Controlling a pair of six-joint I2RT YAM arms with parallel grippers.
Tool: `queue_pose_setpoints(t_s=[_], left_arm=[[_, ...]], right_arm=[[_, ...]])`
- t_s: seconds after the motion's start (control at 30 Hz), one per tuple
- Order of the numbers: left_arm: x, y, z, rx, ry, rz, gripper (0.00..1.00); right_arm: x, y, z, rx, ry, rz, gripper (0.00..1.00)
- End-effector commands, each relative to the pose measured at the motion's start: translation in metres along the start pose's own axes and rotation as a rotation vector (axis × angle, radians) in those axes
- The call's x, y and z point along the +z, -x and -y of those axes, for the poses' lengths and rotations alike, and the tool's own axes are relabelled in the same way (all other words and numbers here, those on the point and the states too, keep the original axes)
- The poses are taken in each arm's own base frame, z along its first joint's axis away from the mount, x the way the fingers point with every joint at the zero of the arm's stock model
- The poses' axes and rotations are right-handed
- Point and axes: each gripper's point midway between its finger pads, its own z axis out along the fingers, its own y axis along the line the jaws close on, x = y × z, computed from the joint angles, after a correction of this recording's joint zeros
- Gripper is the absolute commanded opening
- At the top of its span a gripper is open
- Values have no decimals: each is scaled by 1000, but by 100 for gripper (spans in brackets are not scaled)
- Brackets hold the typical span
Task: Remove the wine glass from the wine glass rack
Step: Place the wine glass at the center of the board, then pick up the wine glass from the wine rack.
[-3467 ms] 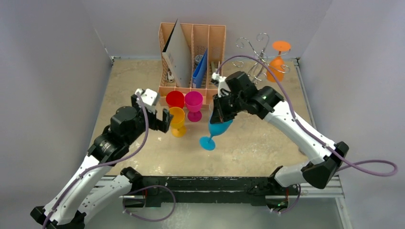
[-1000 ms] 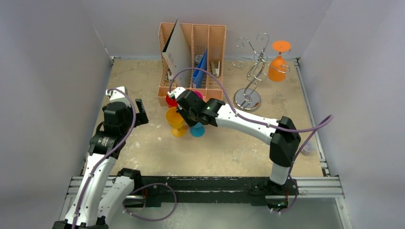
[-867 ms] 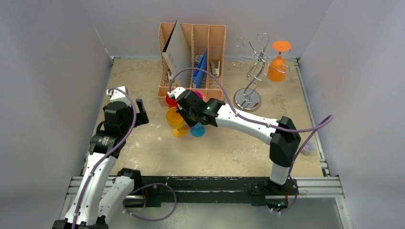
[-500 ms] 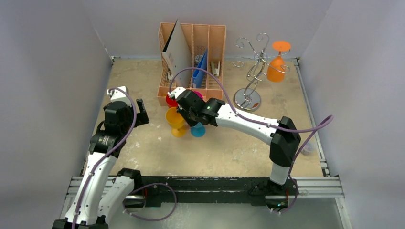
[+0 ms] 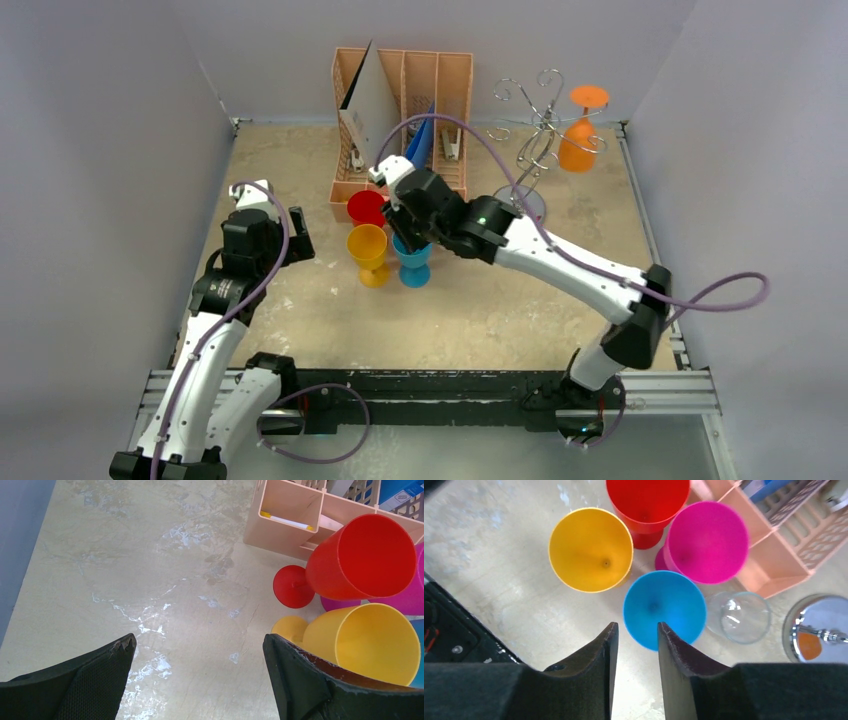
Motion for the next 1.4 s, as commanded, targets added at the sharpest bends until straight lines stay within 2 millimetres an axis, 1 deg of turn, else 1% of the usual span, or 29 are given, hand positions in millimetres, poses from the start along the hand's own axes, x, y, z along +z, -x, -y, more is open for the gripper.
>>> queue_pose_setpoints(t_s=[0.0, 0.1, 0.17, 0.23, 0.33, 0.37, 0.43, 0.57, 0.67, 0.8, 0.87, 0.93, 1.03, 1.13, 1.2, 1.27, 1.37], left_arm=[[1, 6, 3, -14, -15, 23, 96], [1, 6, 3, -13, -14, 19, 96], [2, 6, 3, -12, -14, 17, 96], [2, 5, 3, -11, -14, 15, 96], [4, 5, 4, -10, -16, 10, 96], [4, 5, 4, -9, -16, 9, 96], [4, 4, 4, -8, -13, 6, 96], [5, 4, 3, -7, -9, 5, 96], [5, 4, 4, -6, -14, 1, 96], [5, 4, 5, -5, -19, 1, 96], [4, 4, 5, -6, -20, 3, 96], [3, 4, 5, -6, -21, 5, 96], [3, 5, 5, -6, -25, 10, 96], [3, 5, 6, -5, -27, 11, 96], [3, 5, 6, -3, -29, 9, 95], [3, 5, 6, -3, -31, 9, 95], [2, 5, 7, -4, -34, 11, 95]], right_arm=[[-69, 31, 30, 8, -85, 174, 38], [-102, 30, 55, 7, -170, 258, 37], [-121, 24, 76, 30, -233, 290, 37], [-137, 13, 100, 105, -271, 279, 35], [-159, -5, 141, 278, -336, 245, 34], [-166, -10, 150, 318, -352, 239, 35], [-183, -17, 167, 371, -398, 252, 38], [-209, -25, 194, 450, -498, 279, 38], [-224, -24, 212, 490, -552, 283, 41], [-232, -14, 227, 545, -551, 275, 43], [-231, -8, 236, 580, -547, 267, 43], [-228, -2, 250, 626, -550, 275, 44], [-222, 16, 264, 727, -488, 339, 47], [-219, 34, 286, 812, -476, 418, 49], [-219, 40, 304, 852, -484, 432, 51], [-216, 41, 320, 893, -504, 428, 57], [-216, 41, 341, 901, -573, 449, 59]])
